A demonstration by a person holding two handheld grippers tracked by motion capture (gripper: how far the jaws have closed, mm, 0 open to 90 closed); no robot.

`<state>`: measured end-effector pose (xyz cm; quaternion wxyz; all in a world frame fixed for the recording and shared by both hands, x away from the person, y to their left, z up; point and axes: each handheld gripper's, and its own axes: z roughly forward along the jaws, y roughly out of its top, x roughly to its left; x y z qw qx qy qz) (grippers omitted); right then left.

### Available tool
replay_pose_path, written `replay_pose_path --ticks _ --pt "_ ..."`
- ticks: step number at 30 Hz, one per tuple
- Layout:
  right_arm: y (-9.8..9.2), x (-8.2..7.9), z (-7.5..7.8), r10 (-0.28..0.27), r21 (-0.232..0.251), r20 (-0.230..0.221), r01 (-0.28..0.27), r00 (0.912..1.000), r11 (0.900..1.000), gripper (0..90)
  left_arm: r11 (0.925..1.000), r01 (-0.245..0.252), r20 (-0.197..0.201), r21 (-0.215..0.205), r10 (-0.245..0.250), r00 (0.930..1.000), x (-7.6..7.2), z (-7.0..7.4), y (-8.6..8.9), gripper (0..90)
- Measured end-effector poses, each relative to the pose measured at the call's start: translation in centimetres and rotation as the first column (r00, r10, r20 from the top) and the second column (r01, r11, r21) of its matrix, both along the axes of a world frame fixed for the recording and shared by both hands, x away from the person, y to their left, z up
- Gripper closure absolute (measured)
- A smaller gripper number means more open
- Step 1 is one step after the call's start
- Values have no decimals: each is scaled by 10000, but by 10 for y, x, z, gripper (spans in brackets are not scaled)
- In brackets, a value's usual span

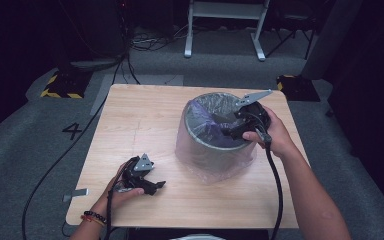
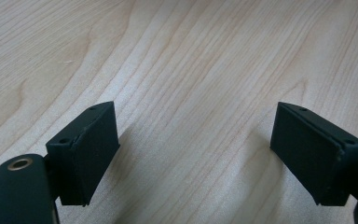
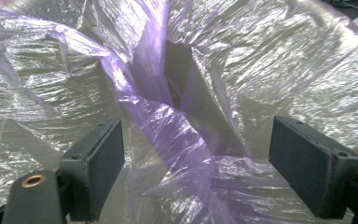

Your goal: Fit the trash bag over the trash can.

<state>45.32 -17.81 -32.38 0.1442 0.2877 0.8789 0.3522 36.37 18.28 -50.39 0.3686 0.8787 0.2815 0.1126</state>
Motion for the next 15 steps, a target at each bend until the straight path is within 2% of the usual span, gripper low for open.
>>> replay_pose_path --ticks 8,15 --pt "-2 -4 3 167 96 395 -171 9991 9998 178 10000 0 -1 -1 0 10000 0 0 0 147" --pt "-1 -7 4 58 129 702 -67 9975 9999 179 10000 3 7 3 -3 10000 0 0 0 147"
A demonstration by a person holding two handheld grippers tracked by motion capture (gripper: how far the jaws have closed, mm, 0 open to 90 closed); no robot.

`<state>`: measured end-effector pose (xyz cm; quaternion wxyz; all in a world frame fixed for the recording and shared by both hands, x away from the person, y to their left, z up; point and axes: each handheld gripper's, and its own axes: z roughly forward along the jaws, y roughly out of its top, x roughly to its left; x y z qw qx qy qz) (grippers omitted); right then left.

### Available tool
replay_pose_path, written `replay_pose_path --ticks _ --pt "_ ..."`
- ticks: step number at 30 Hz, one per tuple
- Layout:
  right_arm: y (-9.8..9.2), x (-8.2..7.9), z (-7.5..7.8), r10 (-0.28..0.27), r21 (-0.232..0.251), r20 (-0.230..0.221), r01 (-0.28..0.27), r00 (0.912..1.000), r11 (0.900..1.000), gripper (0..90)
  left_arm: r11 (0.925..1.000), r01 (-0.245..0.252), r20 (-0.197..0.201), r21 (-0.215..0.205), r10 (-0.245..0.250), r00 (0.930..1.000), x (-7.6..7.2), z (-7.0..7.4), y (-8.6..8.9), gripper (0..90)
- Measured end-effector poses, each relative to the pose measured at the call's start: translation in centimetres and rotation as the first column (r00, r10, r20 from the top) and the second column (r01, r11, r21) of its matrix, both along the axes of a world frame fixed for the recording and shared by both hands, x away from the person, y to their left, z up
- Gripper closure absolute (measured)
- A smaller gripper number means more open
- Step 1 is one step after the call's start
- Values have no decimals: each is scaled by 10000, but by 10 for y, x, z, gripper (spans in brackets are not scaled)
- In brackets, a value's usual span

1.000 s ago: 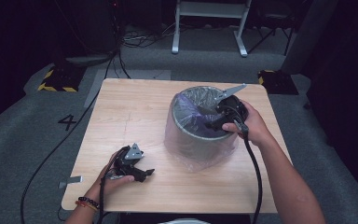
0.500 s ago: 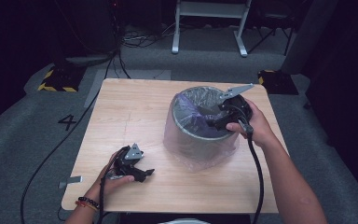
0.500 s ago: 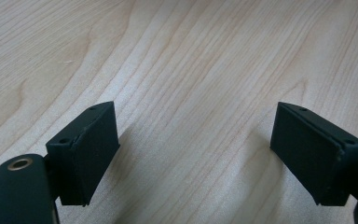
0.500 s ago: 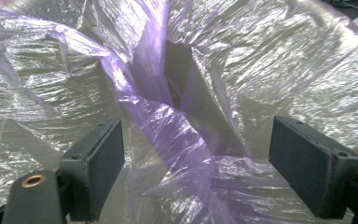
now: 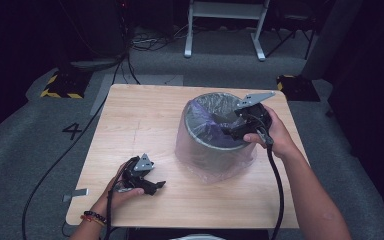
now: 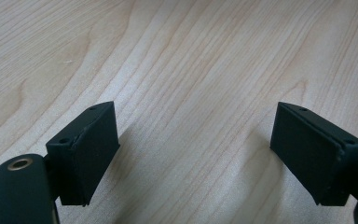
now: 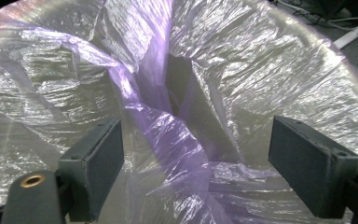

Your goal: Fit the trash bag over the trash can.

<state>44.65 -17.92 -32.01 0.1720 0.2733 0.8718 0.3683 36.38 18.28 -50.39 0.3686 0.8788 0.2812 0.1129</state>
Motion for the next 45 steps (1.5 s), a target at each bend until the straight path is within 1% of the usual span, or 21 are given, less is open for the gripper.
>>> replay_pose_path --ticks 3,6,16,22,31,33,45 --pt "-1 -1 1 -26 178 72 25 10000 9998 181 10000 1 -5 -4 -1 10000 0 0 0 147" --pt "-2 -2 1 -7 233 132 3 9999 9997 182 10000 -3 -7 -4 3 10000 0 0 0 147" --pt "-5 -8 4 54 184 423 -62 9991 9998 175 10000 0 -4 -6 0 10000 0 0 0 147" --pt "-8 -12 6 96 222 729 -113 9973 9997 179 10000 -5 -4 0 5 10000 0 0 0 147" --pt "-16 -18 9 51 372 877 -84 9961 9993 179 10000 2 -4 -4 -2 10000 0 0 0 147" --pt "-17 -19 9 21 284 893 -46 9960 9996 179 10000 3 -4 -5 -3 10000 0 0 0 147" --pt "-24 -28 9 38 206 1130 -62 9936 9998 177 10000 1 -6 -9 -1 10000 0 0 0 147"
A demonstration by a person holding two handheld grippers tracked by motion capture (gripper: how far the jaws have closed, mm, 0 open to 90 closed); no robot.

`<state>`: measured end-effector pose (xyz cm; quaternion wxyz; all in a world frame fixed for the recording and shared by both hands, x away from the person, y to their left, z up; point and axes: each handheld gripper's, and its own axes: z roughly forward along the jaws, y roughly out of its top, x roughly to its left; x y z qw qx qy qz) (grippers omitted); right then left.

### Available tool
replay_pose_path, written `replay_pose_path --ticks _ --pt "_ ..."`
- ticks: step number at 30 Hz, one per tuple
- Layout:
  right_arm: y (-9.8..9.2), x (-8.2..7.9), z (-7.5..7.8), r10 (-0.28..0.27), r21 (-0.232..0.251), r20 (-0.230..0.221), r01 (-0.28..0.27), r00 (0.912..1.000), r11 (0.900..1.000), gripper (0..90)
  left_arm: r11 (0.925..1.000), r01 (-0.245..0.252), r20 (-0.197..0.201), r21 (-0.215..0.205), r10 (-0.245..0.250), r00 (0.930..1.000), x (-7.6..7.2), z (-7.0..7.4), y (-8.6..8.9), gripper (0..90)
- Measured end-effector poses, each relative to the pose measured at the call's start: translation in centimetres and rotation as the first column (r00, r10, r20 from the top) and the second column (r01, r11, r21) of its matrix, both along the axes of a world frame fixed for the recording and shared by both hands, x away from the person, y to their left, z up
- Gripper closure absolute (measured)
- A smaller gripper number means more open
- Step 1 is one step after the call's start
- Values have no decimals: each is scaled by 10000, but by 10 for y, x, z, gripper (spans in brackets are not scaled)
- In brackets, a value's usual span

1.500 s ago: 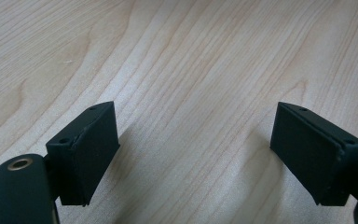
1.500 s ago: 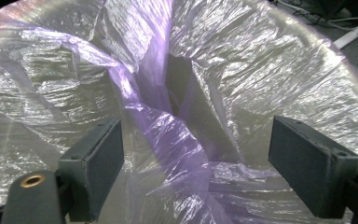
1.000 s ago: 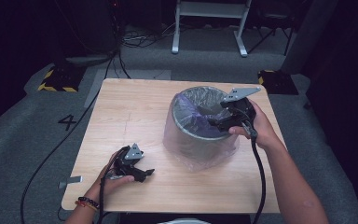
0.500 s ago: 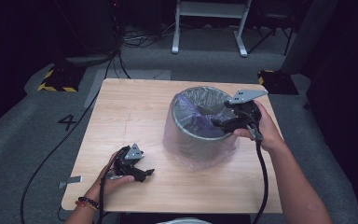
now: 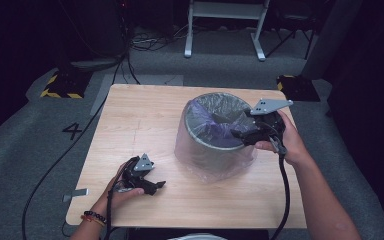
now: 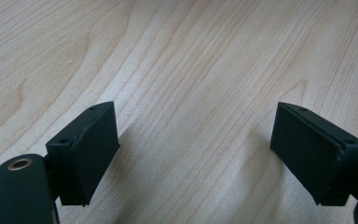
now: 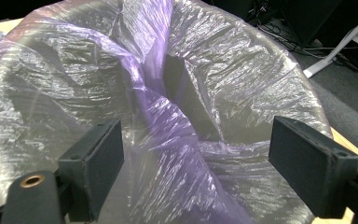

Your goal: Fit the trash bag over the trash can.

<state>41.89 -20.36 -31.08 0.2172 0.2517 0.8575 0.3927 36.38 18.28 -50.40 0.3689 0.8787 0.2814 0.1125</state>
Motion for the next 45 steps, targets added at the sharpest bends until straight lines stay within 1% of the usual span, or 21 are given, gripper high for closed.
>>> replay_pose_path --ticks 11,16,24,26,33,37,45 --pt "-9 -9 2 -13 43 229 12 9997 10000 171 10000 2 7 -9 -2 10000 0 0 0 147" --pt "-14 -13 3 -12 249 299 5 9996 9997 170 10000 5 4 3 -5 10000 0 0 0 147" --pt "-21 -20 3 45 349 405 -59 9992 9994 167 10000 2 2 2 -2 10000 0 0 0 147" --pt "-23 -21 3 -24 409 428 6 9991 9992 167 10000 2 2 2 -2 10000 0 0 0 147" --pt "-30 -27 1 -86 363 480 69 9988 9993 165 10000 1 2 3 -1 10000 0 0 0 147" --pt "-33 -30 -1 -172 260 558 158 9983 9995 165 10000 0 -1 7 0 10000 0 0 0 147" --pt "-39 -36 -3 -248 287 639 230 9977 9993 166 10000 2 1 3 -2 10000 0 0 0 147"
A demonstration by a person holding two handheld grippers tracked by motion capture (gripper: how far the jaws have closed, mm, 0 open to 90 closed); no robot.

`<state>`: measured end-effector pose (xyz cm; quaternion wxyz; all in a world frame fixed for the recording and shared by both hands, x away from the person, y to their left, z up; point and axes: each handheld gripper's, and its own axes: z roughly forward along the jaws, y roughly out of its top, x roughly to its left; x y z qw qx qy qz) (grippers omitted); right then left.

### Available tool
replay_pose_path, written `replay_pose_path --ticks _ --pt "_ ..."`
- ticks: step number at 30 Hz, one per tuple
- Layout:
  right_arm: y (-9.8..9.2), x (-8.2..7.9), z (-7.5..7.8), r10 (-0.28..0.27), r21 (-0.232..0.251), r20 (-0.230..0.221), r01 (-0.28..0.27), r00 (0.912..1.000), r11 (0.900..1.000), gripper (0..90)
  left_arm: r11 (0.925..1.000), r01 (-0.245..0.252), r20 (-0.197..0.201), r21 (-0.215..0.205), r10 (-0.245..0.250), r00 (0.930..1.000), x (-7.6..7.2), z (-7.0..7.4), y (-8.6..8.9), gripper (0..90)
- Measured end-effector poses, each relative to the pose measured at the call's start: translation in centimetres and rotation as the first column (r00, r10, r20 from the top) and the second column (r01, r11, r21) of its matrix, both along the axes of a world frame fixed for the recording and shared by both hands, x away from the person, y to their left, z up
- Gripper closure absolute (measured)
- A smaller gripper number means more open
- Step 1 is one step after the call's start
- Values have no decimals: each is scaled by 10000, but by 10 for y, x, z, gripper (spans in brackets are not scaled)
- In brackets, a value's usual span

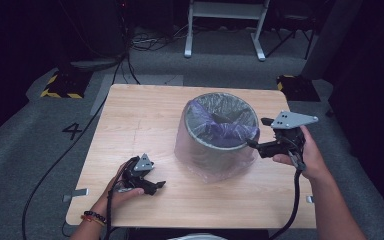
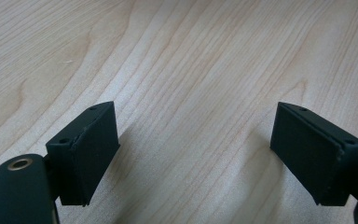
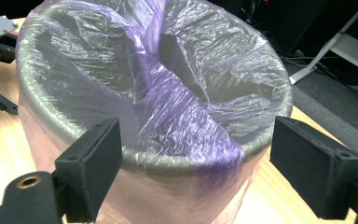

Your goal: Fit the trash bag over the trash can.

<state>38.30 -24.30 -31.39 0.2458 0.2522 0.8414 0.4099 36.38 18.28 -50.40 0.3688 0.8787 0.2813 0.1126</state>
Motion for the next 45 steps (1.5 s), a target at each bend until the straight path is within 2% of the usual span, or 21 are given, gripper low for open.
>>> replay_pose_path --ticks 10,20,32,37,45 --pt "-6 -8 -6 -45 -69 75 45 10000 10000 164 10000 1 1 3 -1 10000 0 0 0 147" --pt "-14 -12 -21 -223 -203 4 223 9998 9995 163 10000 0 1 3 0 10000 0 0 0 147" --pt "-28 -14 -51 -687 -294 -243 679 9973 9973 163 10000 -5 -2 3 5 10000 0 0 0 147" --pt "-36 -12 -67 -854 -235 -600 841 9945 9962 164 10000 -3 -2 5 3 10000 0 0 0 147" --pt "-45 -9 -90 -1220 -442 -977 1182 9877 9920 163 10000 -1 -1 5 1 10000 0 0 0 147"
